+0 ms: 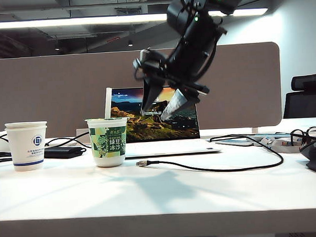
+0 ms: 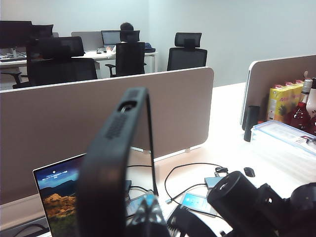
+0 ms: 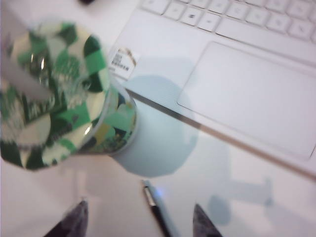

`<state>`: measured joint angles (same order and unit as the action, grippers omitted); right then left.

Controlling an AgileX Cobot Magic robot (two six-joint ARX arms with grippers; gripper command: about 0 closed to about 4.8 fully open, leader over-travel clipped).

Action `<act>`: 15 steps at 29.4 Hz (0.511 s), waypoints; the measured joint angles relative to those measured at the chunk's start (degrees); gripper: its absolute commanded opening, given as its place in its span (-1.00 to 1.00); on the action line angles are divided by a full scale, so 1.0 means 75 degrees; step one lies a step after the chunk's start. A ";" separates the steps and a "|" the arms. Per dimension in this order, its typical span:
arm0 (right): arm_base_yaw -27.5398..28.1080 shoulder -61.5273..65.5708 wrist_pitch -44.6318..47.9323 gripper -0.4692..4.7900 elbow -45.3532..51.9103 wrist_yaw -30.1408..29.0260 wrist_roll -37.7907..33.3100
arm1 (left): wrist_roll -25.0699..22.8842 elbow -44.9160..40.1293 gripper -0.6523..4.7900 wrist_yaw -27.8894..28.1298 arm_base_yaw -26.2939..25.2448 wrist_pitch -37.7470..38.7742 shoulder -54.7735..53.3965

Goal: Pick up the black phone, pick up the charger plug, insert the charger plug into the phone's charging port, and finally place the connected phone back on the desk.

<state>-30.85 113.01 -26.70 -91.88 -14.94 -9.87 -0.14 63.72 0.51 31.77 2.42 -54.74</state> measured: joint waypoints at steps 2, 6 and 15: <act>0.0026 -0.0020 -0.0029 0.16 0.0006 -0.0006 -0.2066 | 0.0000 0.0000 -0.78 0.0000 0.0000 0.0000 0.0003; 0.0131 -0.0015 -0.0143 0.01 0.0020 -0.0201 -0.5371 | 0.0000 0.0000 -0.78 0.0000 0.0000 0.0006 0.0052; 0.0184 -0.0015 0.0385 0.01 0.0035 -0.0385 -0.9996 | -0.0003 0.0000 -0.78 -0.0041 0.0000 0.0003 0.0446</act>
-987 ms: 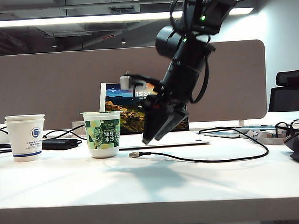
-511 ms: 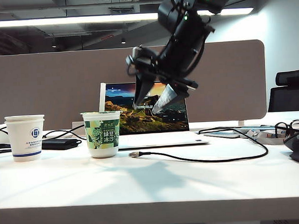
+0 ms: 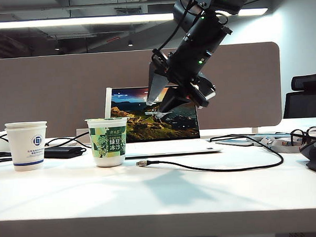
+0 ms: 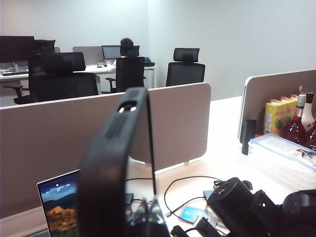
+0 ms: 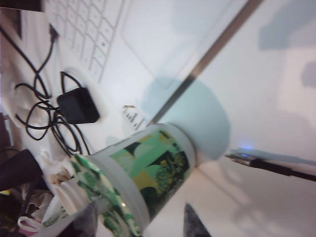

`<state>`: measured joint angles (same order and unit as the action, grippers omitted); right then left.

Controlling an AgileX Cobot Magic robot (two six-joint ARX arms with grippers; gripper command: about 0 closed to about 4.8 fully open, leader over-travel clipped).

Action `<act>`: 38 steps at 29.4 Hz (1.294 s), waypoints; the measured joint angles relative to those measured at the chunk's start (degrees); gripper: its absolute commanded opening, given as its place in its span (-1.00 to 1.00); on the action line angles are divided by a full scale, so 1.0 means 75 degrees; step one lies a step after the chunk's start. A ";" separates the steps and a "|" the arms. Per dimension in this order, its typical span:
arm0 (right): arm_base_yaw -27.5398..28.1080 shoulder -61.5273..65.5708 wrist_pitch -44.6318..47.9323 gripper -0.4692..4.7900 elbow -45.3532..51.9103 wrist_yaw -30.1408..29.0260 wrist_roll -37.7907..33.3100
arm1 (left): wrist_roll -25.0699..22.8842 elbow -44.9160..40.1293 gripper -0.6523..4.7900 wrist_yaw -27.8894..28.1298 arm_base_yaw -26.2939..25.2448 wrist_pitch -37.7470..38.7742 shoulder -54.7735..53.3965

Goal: Pick up the black phone, pick up the charger plug, insert the charger plug into the phone's charging port, and finally place the connected phone back on the desk.

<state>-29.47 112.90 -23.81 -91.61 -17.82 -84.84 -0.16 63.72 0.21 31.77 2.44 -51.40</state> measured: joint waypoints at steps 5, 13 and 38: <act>-0.0003 0.0000 0.0766 0.01 0.0000 0.0012 -0.0029 | 0.0000 0.0000 -0.78 0.0000 0.0000 0.0012 0.0119; 0.0003 0.0009 0.1075 -0.28 -0.0003 0.0498 -0.1454 | 0.0003 0.0000 -0.78 -0.0012 0.0000 0.0026 0.0175; -0.0370 0.0085 -0.1183 -0.47 -0.0003 0.0749 -0.4724 | 0.0003 0.0000 -0.78 -0.0017 0.0000 0.0017 0.0321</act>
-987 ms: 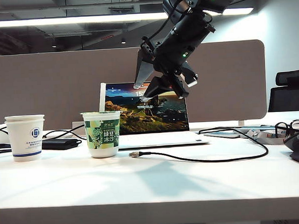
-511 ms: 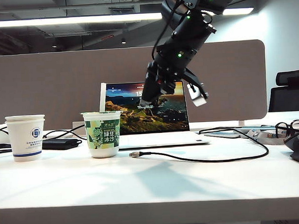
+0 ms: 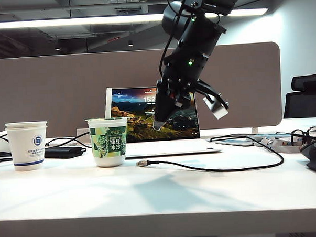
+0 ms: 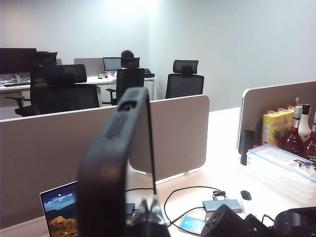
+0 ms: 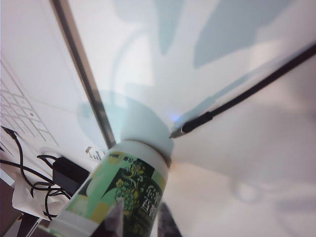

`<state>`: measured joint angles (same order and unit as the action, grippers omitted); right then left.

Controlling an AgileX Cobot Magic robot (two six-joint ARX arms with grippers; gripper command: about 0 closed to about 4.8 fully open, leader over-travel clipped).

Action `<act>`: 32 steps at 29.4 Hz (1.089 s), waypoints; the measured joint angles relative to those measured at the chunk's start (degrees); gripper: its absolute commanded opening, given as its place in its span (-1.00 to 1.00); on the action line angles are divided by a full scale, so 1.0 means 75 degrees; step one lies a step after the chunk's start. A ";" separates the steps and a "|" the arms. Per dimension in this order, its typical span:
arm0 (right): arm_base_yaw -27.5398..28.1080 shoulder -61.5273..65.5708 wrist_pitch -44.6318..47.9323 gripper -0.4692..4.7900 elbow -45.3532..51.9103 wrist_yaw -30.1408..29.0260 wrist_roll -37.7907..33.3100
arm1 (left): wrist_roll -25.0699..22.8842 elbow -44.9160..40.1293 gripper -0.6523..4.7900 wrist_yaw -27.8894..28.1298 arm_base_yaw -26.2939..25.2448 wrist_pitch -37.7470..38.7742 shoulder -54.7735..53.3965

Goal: Pick up the black phone, pick up the charger plug, insert the charger plug into the phone's charging port, and finally place the connected phone back on the desk.

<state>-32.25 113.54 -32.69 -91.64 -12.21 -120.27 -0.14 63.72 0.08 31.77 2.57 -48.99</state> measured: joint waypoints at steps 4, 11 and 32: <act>-0.0006 0.0370 0.0035 -0.46 -0.0038 -0.0545 0.0000 | 0.0000 0.0000 -0.78 0.0000 0.0000 0.0015 -0.0006; -0.0055 0.0644 0.0032 -0.38 -0.0032 -0.1061 0.0003 | 0.0000 0.0000 -0.78 0.0000 0.0000 0.0157 0.0047; -0.0052 0.0644 0.0122 0.07 -0.0041 0.0213 0.0000 | 0.0000 0.0000 -0.78 0.0000 0.0015 0.0178 0.0044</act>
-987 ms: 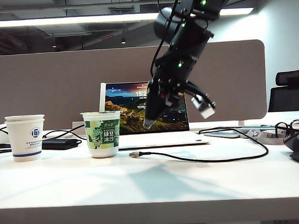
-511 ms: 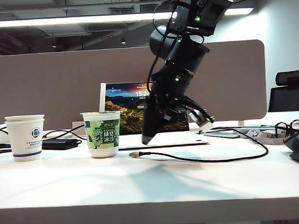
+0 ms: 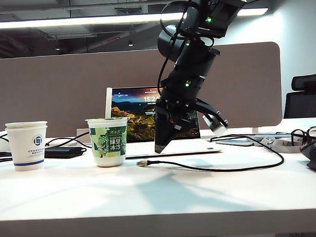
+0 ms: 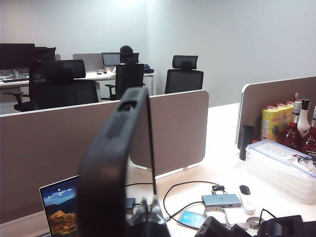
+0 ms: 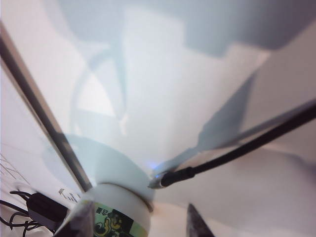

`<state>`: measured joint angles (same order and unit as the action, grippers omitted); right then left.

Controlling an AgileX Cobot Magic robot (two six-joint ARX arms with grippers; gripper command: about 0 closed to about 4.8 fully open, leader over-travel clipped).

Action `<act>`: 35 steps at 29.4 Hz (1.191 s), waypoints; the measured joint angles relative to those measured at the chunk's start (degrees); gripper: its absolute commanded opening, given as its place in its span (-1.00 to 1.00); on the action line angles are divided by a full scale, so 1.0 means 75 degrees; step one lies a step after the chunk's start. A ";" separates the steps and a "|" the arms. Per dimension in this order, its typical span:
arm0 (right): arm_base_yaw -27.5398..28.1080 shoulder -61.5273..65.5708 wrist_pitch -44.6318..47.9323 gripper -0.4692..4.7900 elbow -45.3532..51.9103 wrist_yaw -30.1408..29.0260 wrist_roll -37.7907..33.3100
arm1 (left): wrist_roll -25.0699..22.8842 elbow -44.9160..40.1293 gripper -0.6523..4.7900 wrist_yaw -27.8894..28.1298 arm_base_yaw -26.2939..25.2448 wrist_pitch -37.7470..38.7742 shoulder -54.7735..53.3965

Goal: Pick up the black phone, pick up the charger plug, insert the charger plug into the phone's charging port, and finally place the connected phone back on the desk.

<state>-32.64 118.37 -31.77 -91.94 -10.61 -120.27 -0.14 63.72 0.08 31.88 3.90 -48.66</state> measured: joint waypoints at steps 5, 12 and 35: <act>-0.0003 0.0003 0.0085 0.07 0.0000 0.0017 0.0000 | 0.0000 0.0000 -0.78 -0.0003 0.0000 0.0000 0.0000; -0.0073 0.0055 0.0717 0.07 -0.0003 0.0017 0.0000 | 0.0000 0.0000 -0.78 0.0000 0.0000 0.0000 0.0000; -0.0277 0.0507 0.0224 0.01 -0.0026 -0.0041 0.0000 | 0.0000 0.0000 -0.78 -0.0003 0.0003 0.0026 0.0052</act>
<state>-34.72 122.17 -30.09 -92.14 -10.92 -120.27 -0.14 63.72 0.05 31.90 4.10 -48.27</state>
